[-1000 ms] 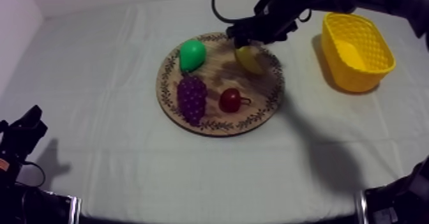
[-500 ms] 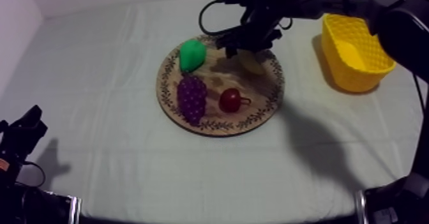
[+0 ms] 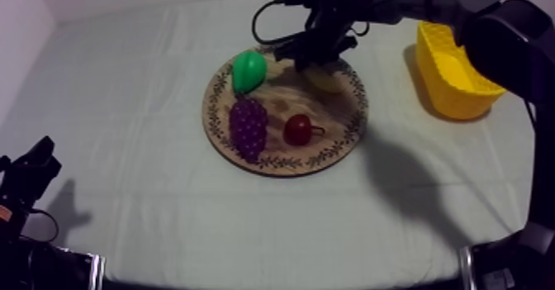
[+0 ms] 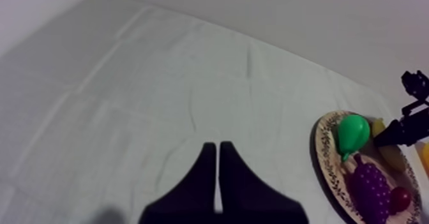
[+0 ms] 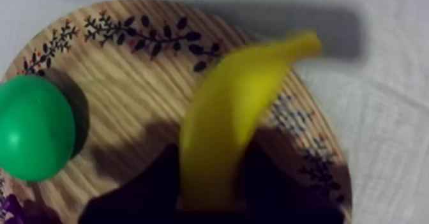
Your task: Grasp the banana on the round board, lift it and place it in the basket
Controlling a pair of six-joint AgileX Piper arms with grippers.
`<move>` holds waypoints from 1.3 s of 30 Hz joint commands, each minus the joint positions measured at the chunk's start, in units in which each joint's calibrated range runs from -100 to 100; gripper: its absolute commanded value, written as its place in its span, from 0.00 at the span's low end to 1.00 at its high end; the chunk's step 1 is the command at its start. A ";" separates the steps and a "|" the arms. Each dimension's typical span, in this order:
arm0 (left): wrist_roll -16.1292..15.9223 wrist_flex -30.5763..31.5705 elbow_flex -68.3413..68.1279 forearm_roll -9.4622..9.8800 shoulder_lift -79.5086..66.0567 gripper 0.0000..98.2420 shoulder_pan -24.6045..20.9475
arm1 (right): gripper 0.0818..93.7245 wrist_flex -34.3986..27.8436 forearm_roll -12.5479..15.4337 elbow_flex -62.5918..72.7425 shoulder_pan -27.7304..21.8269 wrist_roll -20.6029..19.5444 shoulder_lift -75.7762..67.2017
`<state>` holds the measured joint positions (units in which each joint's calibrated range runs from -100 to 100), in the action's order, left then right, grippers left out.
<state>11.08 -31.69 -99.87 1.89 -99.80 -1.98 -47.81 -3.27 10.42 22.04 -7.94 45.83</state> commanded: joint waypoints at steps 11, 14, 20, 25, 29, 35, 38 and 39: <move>-0.02 0.00 -0.02 -0.01 -0.03 0.00 -0.01 | 0.18 0.29 -0.71 -2.36 0.20 -0.93 -3.13; -0.02 0.00 -0.02 -0.01 -0.03 0.00 -0.01 | 0.18 -0.06 -0.06 -4.39 0.19 -0.66 -6.63; -0.02 0.00 -0.02 -0.01 -0.03 0.00 -0.01 | 0.18 -2.48 -0.16 -8.95 0.34 -1.11 -14.87; -0.02 0.00 -0.02 -0.01 -0.03 0.00 -0.01 | 0.18 -6.17 -0.28 -11.52 -0.48 -1.35 -21.28; -0.02 0.00 -0.02 -0.01 -0.03 0.00 -0.01 | 0.19 -9.20 0.20 -13.50 -2.25 -1.04 -26.28; -0.02 0.00 -0.02 -0.01 -0.03 0.00 -0.01 | 0.19 -13.08 0.64 -16.19 -6.29 -0.12 -32.48; -0.02 0.00 -0.02 -0.01 -0.03 0.00 -0.01 | 0.20 -14.04 0.59 -17.51 -9.08 0.44 -34.46; -0.02 0.00 -0.02 -0.01 -0.03 0.00 -0.01 | 0.20 -14.19 0.56 -17.87 -10.14 0.63 -34.89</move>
<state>11.08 -31.69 -99.87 1.89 -99.80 -1.98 -61.81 -2.67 -7.16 14.08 -7.59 11.48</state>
